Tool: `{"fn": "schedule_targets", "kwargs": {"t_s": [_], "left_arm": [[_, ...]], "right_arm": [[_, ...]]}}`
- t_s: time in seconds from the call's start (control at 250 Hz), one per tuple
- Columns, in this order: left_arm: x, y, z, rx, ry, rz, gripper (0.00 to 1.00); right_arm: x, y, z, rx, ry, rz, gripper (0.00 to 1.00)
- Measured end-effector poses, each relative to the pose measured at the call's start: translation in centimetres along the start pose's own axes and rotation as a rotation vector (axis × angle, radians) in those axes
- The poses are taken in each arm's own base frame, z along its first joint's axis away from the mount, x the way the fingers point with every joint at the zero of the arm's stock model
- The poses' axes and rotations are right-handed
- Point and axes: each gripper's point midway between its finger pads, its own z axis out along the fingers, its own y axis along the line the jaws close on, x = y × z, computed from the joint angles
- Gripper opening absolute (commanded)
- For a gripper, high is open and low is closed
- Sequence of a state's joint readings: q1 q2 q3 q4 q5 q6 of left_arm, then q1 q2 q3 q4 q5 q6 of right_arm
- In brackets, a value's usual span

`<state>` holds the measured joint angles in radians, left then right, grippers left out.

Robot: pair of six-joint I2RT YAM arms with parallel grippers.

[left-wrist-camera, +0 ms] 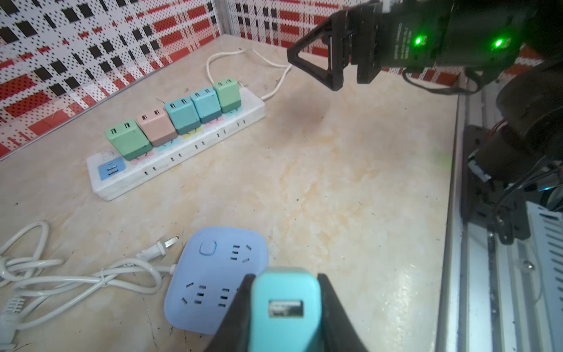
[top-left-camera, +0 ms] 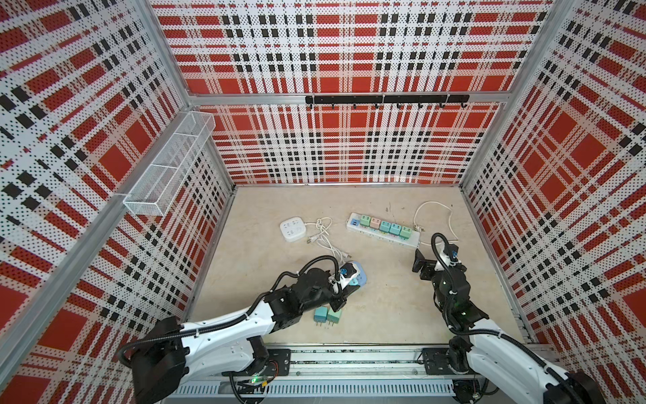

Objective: Insert plugs into power strip
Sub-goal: Insert the plug into the socket.

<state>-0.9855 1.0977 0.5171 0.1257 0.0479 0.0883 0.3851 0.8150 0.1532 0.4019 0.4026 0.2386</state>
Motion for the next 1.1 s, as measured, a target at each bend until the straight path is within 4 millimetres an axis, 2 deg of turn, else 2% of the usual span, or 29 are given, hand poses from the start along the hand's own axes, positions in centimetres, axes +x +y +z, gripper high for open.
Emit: {"fn": "schedule_targets", "kwargs": {"t_s": [0.184, 0.36, 0.516, 0.716, 0.912, 1.1], "left_arm": [[0.8, -0.5, 2.6, 0.043, 0.073, 0.036, 0.0], [1.2, -1.0, 4.9, 0.085, 0.128, 0.043, 0.0], [2.2, -1.1, 6.0, 0.102, 0.173, 0.041, 0.0], [3.4, -1.1, 6.9, 0.118, 0.213, 0.042, 0.0], [4.2, -0.1, 7.2, 0.106, 0.242, 0.027, 0.0], [2.4, 2.5, 7.4, 0.066, 0.204, 0.026, 0.0]], "right_arm": [[1.4, 0.6, 0.4, -0.03, 0.052, -0.008, 1.0], [0.2, 0.9, 0.0, -0.05, 0.009, 0.018, 1.0], [-0.7, 1.0, -0.2, -0.059, -0.022, 0.032, 1.0], [0.4, 1.0, 0.2, -0.053, 0.015, 0.017, 0.99], [0.7, 1.0, 0.4, -0.054, 0.028, 0.012, 0.99], [0.7, 1.1, 0.3, -0.056, 0.028, 0.012, 0.99]]}}
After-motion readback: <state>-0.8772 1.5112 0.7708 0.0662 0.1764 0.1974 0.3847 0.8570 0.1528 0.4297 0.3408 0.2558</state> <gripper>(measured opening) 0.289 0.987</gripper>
